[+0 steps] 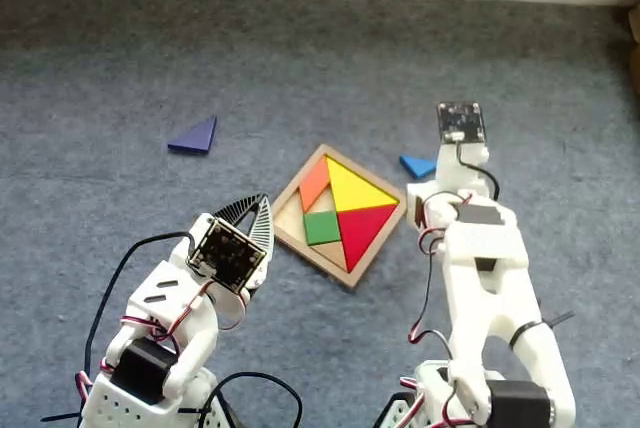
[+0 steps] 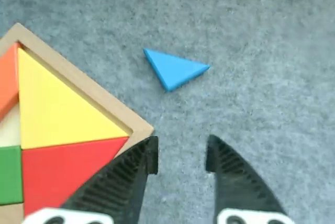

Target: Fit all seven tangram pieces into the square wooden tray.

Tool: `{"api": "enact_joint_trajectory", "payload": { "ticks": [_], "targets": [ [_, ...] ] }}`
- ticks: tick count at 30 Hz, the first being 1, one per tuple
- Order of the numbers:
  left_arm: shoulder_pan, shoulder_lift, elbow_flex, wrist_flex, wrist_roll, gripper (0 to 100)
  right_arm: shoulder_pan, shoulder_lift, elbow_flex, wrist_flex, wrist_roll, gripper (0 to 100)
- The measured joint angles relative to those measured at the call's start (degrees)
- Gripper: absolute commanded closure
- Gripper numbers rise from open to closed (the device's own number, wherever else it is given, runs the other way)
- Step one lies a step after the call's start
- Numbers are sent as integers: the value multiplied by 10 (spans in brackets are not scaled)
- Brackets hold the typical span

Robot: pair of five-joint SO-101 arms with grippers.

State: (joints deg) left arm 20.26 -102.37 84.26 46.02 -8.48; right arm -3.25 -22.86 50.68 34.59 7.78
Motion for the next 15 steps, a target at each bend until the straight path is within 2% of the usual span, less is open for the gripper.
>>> {"api": "enact_joint_trajectory", "payload": {
  "ticks": [10,15],
  "targets": [
    [0,0,0,0,0,993,-3,193,-158,4,0,687],
    [0,0,0,0,0,993,-35,282,-253,76,0,687]
  ]
}}
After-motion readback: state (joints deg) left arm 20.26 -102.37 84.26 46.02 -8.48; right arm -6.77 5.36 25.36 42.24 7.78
